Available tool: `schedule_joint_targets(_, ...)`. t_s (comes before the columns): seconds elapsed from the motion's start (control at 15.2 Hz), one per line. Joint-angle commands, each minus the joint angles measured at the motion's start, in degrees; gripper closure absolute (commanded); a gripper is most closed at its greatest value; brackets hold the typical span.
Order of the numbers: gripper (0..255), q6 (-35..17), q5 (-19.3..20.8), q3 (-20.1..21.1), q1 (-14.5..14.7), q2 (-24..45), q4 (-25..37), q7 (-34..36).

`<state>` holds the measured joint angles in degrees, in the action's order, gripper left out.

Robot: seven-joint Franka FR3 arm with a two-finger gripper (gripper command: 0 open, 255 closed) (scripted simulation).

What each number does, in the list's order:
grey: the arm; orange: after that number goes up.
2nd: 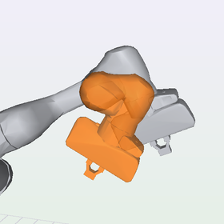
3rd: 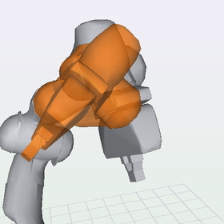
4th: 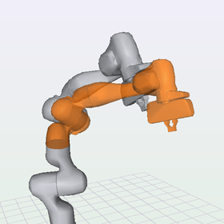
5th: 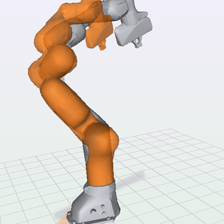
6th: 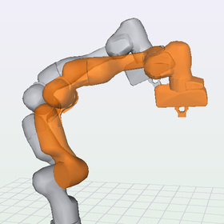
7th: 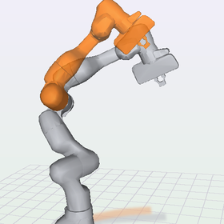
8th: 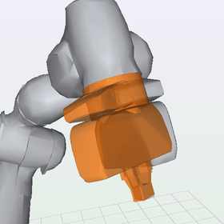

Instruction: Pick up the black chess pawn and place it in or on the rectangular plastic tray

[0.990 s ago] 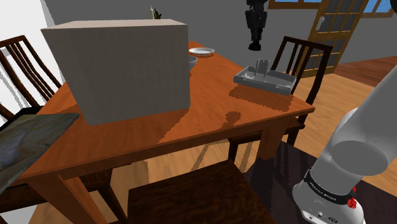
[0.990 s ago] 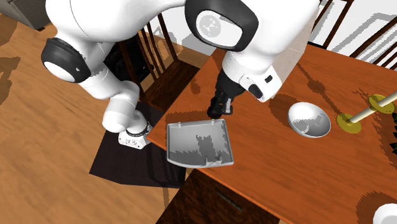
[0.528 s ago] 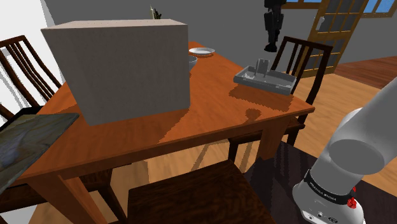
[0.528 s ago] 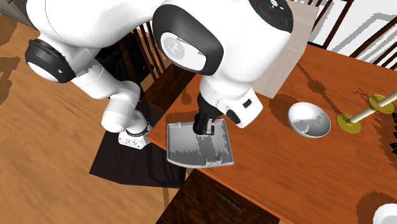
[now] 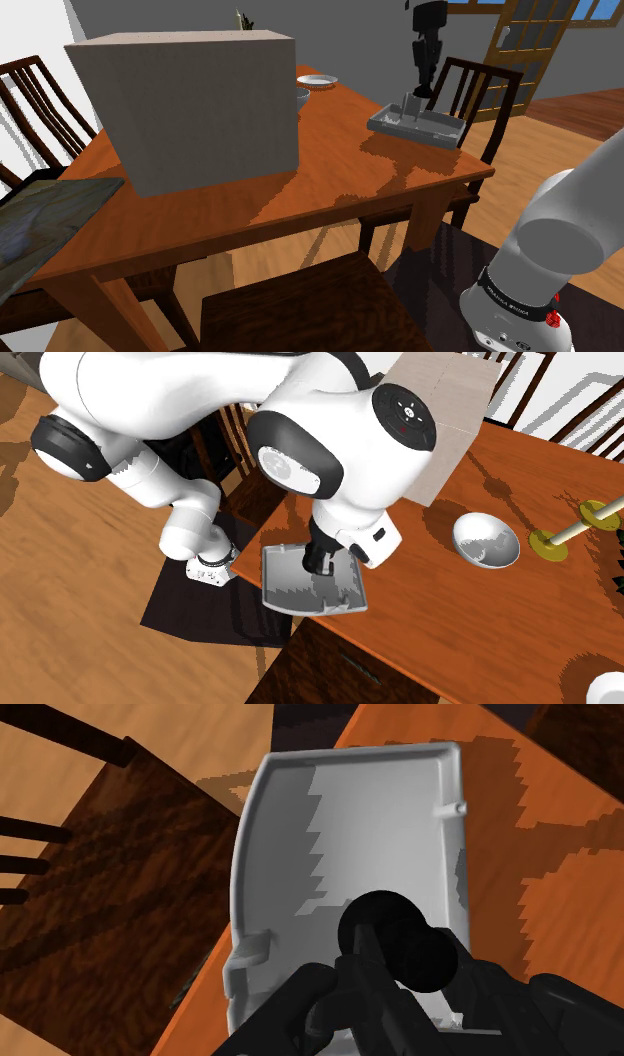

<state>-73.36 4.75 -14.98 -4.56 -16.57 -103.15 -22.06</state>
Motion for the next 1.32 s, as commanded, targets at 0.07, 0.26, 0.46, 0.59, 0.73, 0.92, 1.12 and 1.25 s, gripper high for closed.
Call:
schedule_joint_targets(0.07, 255, -2.3, 0.1, 0.0, 0.0, -0.7, -3.0, 0.2)
schedule_joint_targets(0.26, 255, -3.5, 0.2, 0.0, -0.1, -1.0, -4.4, 0.3)
schedule_joint_targets(0.46, 255, -3.5, 0.2, 0.0, -0.1, -1.0, -4.4, 0.3)
schedule_joint_targets(0.59, 255, -3.5, 0.2, 0.0, -0.1, -1.0, -4.4, 0.3)
schedule_joint_targets(0.73, 0, -3.5, 0.2, 0.0, -0.1, -1.0, -4.4, 0.3)
schedule_joint_targets(0.92, 0, -3.5, 0.2, 0.0, -0.1, -1.0, -4.4, 0.3)
schedule_joint_targets(1.12, 0, -1.6, 0.0, -0.1, 0.0, 0.1, -1.5, 0.1)
schedule_joint_targets(1.25, 0, 2.2, -0.4, -0.2, 0.1, 2.5, 4.7, -0.4)
